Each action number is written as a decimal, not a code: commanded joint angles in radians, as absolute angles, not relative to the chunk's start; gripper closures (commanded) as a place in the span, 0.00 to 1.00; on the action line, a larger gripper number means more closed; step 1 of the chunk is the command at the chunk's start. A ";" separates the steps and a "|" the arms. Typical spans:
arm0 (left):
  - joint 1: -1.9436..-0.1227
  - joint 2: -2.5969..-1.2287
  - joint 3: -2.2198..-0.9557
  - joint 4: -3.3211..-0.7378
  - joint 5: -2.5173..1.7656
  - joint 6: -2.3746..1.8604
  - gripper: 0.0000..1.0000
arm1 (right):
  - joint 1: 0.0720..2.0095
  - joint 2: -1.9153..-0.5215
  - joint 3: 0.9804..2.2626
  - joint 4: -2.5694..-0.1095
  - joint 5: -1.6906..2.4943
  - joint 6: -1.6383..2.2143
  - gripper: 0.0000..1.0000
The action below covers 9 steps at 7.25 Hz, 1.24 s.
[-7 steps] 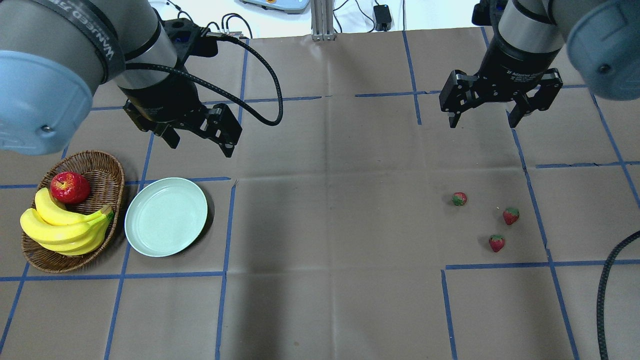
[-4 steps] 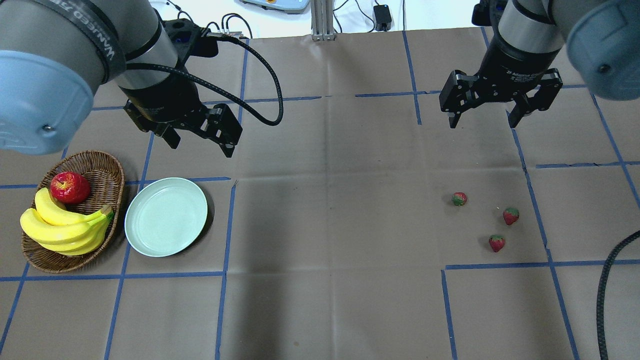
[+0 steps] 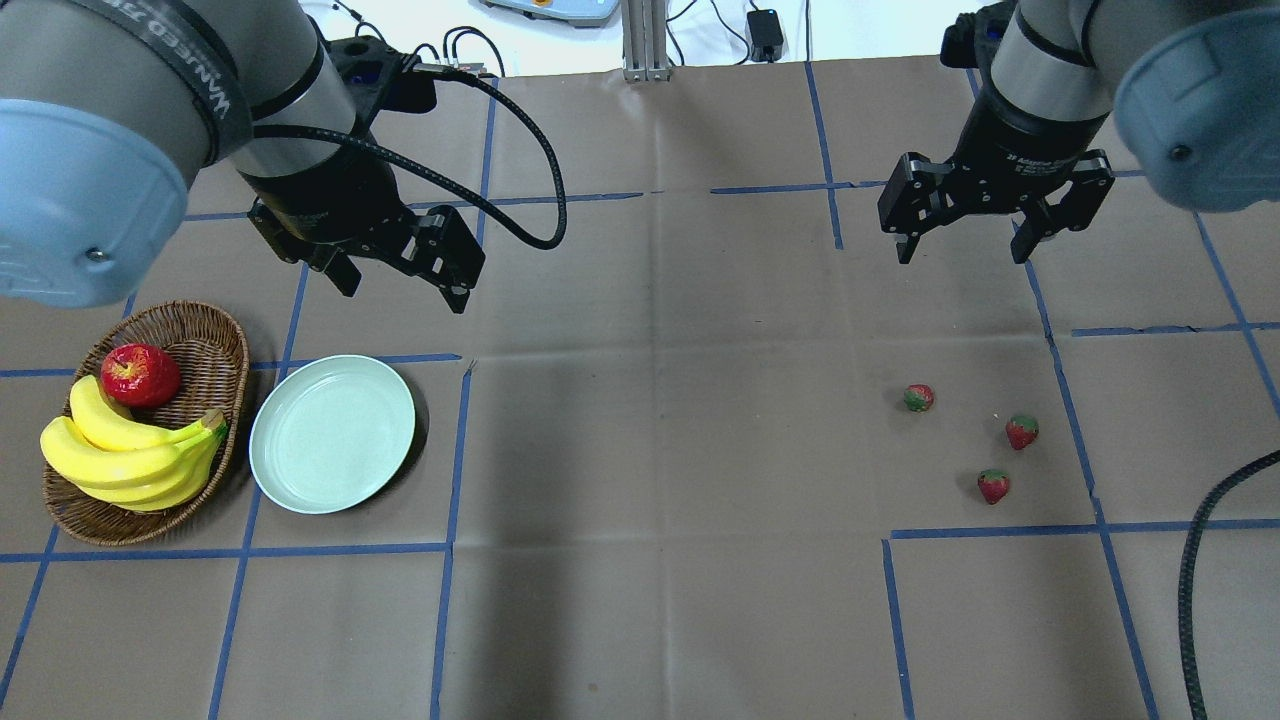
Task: Collect all strawberries into plate
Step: 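Lower the right gripper onto the farthest strawberry and close on it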
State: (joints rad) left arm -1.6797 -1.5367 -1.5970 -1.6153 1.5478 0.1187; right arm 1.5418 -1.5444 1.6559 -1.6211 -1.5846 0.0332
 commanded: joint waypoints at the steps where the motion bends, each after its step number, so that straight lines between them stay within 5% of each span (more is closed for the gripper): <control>1: -1.680 -1.537 -1.597 -1.614 1.548 0.118 0.00 | 1.539 -1.529 1.847 -1.835 -1.586 0.026 0.00; 4: -1.680 -1.537 -1.597 -1.614 1.548 0.117 0.00 | 1.479 -1.426 2.066 -2.190 -1.589 0.002 0.00; 9: -1.680 -1.536 -1.597 -1.614 1.549 0.117 0.00 | 1.463 -1.299 2.131 -2.330 -1.594 0.002 0.00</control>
